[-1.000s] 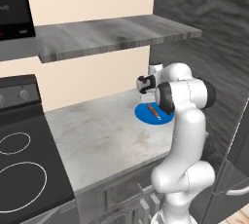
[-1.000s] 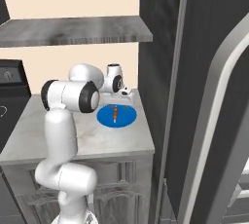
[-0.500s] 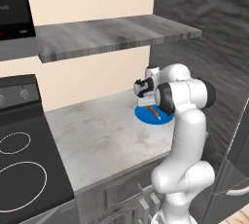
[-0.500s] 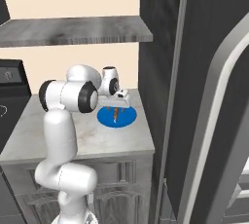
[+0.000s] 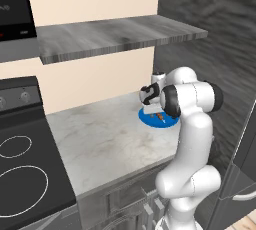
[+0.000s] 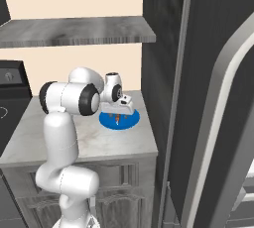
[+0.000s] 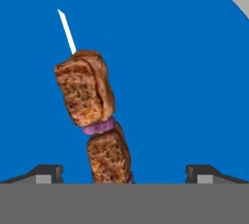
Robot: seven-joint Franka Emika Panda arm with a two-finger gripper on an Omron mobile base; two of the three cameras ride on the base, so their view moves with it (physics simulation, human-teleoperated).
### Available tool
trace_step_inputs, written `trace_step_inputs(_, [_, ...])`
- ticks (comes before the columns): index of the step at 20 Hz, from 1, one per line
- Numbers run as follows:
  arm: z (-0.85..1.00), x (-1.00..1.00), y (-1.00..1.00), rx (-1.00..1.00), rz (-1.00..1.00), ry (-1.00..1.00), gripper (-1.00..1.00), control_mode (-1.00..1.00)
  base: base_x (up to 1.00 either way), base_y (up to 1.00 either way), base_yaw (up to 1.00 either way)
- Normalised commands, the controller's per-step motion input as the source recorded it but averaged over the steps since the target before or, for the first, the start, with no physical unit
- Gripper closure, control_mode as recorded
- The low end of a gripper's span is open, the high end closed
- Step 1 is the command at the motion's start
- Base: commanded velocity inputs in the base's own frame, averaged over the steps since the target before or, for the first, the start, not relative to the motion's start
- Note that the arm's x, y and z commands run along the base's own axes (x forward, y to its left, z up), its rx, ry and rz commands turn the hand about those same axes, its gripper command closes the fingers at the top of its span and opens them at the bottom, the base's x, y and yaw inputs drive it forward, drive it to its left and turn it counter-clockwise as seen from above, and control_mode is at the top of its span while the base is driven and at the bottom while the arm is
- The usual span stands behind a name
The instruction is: Place the cold items (banana and cucumber) from the fridge in one tupperware on the dining counter. Place the warm items (hot dog and kebab skewer) in the stove area in another tupperware.
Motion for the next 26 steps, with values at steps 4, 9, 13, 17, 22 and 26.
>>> trace_step_inputs(4, [-0.22, -0.04, 0.00, 0.00, 0.00, 0.00, -1.00, -1.00, 0.00, 0.00, 0.00])
trace_step_inputs(9, [-0.20, -0.01, 0.00, 0.00, 0.00, 0.00, -1.00, -1.00, 0.00, 0.00, 0.00])
trace_step_inputs(13, [-0.16, 0.00, 0.00, 0.00, 0.00, 0.00, 1.00, -1.00, 0.00, 0.00, 0.00])
trace_step_inputs(17, [-0.03, -0.03, 0.00, 0.00, 0.00, 0.00, 1.00, -1.00, 0.00, 0.00, 0.00])
trace_step_inputs(22, [-0.01, -0.04, 0.00, 0.00, 0.00, 0.00, 1.00, -1.00, 0.00, 0.00, 0.00])
trace_step_inputs(26, [0.01, -0.19, 0.00, 0.00, 0.00, -0.09, 1.00, -1.00, 0.00, 0.00, 0.00])
